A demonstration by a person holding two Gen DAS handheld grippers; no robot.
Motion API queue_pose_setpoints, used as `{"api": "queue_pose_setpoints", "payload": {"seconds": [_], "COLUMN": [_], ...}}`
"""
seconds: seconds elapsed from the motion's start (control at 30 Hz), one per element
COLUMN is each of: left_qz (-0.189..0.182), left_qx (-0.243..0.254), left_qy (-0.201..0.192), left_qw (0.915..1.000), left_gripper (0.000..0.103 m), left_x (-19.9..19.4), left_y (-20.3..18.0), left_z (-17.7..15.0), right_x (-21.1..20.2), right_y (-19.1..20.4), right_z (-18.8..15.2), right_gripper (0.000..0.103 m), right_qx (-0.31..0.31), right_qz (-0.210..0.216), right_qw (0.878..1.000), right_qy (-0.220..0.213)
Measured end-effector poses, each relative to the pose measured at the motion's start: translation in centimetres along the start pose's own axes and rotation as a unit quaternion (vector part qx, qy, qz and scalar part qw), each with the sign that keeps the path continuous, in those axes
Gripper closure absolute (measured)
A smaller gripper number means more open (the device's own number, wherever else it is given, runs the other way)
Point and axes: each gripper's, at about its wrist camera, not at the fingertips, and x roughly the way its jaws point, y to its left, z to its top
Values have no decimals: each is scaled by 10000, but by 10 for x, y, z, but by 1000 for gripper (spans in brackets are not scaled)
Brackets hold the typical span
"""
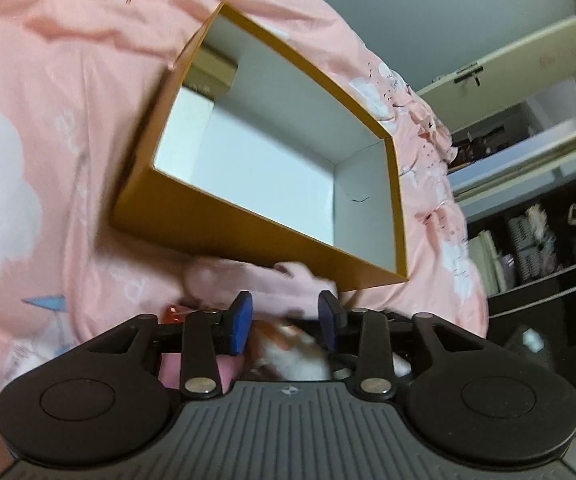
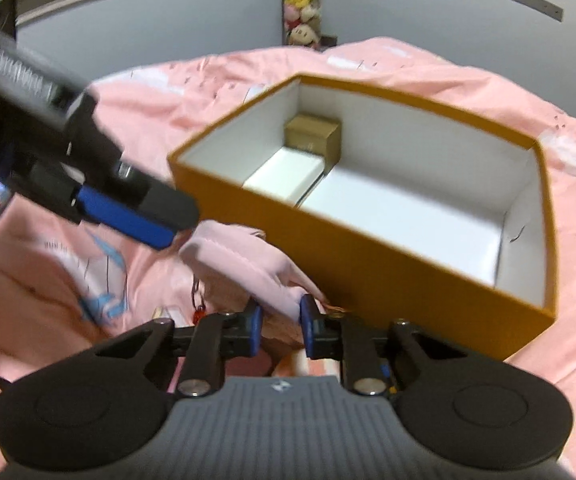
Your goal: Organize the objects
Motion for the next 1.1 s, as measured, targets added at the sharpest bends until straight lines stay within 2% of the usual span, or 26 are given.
{"api": "queue_pose_setpoints", "payload": {"seconds": [0.13, 0.2, 0.33, 0.43, 0.53, 0.7, 0.87, 0.93, 0.97, 1.0, 1.03, 1.07, 1.1], "left_qz": [191, 356, 655, 853, 904, 1087, 1194, 1218, 1197, 1166, 1108, 1141, 1163], "left_qx": [293, 450, 557, 536, 477, 354, 398, 473, 478, 489, 504, 534, 552], "left_qy": [32, 151, 630, 820, 1153, 1491, 1696, 1734, 1712, 1698, 1673, 1629, 1599], "left_qw": [9994, 9982, 9943, 9915, 9881, 9822, 9774, 9761, 9768, 9773, 9784, 9786, 9787], "left_gripper": [49, 42, 33, 28, 28, 28, 28, 32, 34, 40, 47, 48, 51], "left_x": [-6, -3, 20, 38, 56, 80, 96, 100, 100, 100, 98, 97, 95], "left_y": [-3, -3, 5, 12, 18, 32, 37, 37, 36, 36, 35, 33, 32], "left_z": [-5, -8, -12, -14, -17, -22, -28, -30, -31, -31, -32, -32, -33], "right_x": [-22, -37, -62, -79, -92, -83, -63, -52, -49, -46, -44, -42, -41], "right_y": [-9, -19, -40, -57, -69, -86, -95, -98, -100, -102, -104, -104, -104], "right_z": [10, 14, 22, 20, 9, -9, -11, -14, -15, -16, -16, -16, -16], "right_gripper": [86, 91, 92, 92, 92, 92, 92, 87, 80, 69, 64, 57, 56], "right_qx": [322, 583, 1192, 1743, 2163, 2650, 2751, 2829, 2896, 2958, 3008, 3018, 3012], "right_qz": [-95, -58, 166, 419, 489, 398, 214, 261, 317, 354, 404, 448, 492], "right_qw": [9992, 9979, 9925, 9837, 9751, 9633, 9609, 9584, 9563, 9543, 9526, 9521, 9521], "right_qy": [-193, -275, -224, -114, 9, 144, 211, 267, 253, 238, 199, 181, 167]}}
